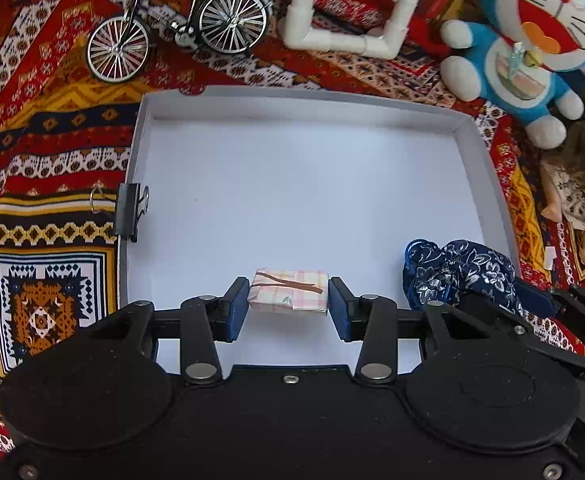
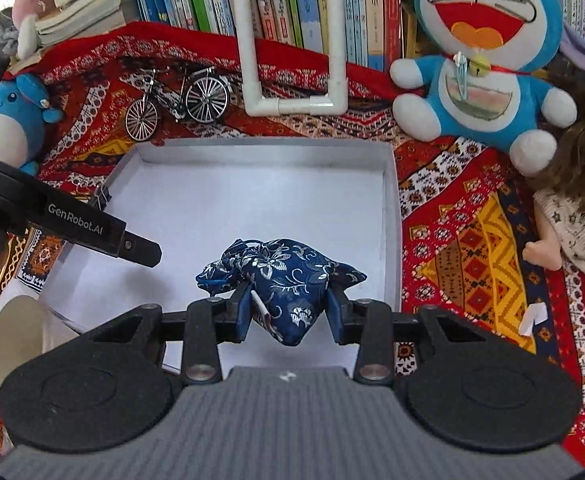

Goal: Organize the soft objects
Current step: 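Open the left tool over the tray while the right tool releases the pouch inside, then move both tools back from the tray toward the pile, then grasp the purple plush heart with the left tool while the right tool grasps the white folded paper item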

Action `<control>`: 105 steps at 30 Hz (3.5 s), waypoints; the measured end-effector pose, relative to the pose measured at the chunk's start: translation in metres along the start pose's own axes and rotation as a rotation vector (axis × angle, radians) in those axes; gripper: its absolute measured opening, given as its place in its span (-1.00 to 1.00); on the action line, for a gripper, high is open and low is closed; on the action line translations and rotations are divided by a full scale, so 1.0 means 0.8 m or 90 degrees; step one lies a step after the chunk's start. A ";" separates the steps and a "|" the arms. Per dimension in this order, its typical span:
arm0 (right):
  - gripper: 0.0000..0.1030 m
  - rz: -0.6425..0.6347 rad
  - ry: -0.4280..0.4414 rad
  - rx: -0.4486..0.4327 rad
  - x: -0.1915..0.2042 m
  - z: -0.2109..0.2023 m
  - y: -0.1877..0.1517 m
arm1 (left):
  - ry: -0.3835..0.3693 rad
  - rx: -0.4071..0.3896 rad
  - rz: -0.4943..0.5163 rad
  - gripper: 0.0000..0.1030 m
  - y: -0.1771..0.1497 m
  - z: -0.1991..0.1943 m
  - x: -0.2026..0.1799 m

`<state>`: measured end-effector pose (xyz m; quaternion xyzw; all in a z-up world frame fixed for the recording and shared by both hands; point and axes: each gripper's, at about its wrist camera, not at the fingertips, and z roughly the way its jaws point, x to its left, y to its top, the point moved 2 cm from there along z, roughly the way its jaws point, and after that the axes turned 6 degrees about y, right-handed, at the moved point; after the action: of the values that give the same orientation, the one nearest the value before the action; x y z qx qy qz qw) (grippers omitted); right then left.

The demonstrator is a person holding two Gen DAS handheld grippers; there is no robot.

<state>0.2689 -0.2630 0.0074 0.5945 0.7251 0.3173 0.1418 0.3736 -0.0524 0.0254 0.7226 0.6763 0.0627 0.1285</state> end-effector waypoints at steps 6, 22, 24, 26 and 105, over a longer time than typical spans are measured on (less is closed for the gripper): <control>-0.01 0.011 -0.001 0.023 -0.003 0.021 -0.005 | -0.001 0.002 -0.013 -0.18 0.001 0.004 0.007; 0.62 -0.014 0.012 -0.097 0.019 -0.065 -0.011 | -0.063 -0.149 -0.001 0.41 -0.037 -0.123 0.041; 0.69 -0.024 0.020 -0.125 0.026 -0.085 -0.016 | -0.057 -0.175 0.004 0.50 -0.057 -0.150 0.052; 0.71 -0.038 0.028 -0.157 0.035 -0.107 -0.024 | -0.049 -0.212 0.009 0.57 -0.081 -0.174 0.062; -0.10 0.081 -0.055 -0.350 -0.018 -0.145 -0.287 | 0.037 -0.443 -0.022 0.94 -0.455 -0.085 0.065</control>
<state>0.0277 -0.3318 -0.0520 0.5907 0.5664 0.4850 0.3084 0.0098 0.0250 -0.0124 0.6222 0.6298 0.3078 0.3486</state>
